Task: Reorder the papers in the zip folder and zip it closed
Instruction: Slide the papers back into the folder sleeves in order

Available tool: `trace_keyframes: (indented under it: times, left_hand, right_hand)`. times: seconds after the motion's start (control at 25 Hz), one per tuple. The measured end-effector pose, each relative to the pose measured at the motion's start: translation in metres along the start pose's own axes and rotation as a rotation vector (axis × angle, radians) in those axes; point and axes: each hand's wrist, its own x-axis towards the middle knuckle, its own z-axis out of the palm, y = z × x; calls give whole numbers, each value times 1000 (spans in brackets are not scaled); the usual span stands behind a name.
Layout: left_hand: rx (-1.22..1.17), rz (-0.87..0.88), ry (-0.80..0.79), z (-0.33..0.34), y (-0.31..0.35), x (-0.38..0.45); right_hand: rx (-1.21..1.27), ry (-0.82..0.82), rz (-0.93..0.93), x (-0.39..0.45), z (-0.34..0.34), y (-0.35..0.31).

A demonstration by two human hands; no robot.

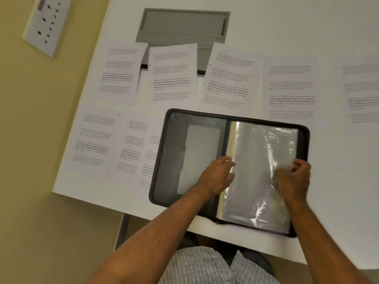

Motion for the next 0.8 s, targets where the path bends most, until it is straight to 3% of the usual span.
trace_keyframes:
  times: [0.16,0.24,0.4,0.6,0.8]
  left_hand:
    - [-177,-48,26,-45,-28,6]
    - [-221,-88,135,-72,-51,11]
    - [-269,-181,376,-157,-113,16]
    - [-271,-257,530,-270,-204,21]
    - [-242,-299,629,-346,-276,51]
  right_hand:
    - [-259,198,-373,-28,27,-16]
    - [-185,82,-469,-43,52,-37]
    - [-40,-162,-445,-74,136,-116]
    - [74,-355,-471,-107,260,-223]
    - [351,-656,-192,-109,357,-310]
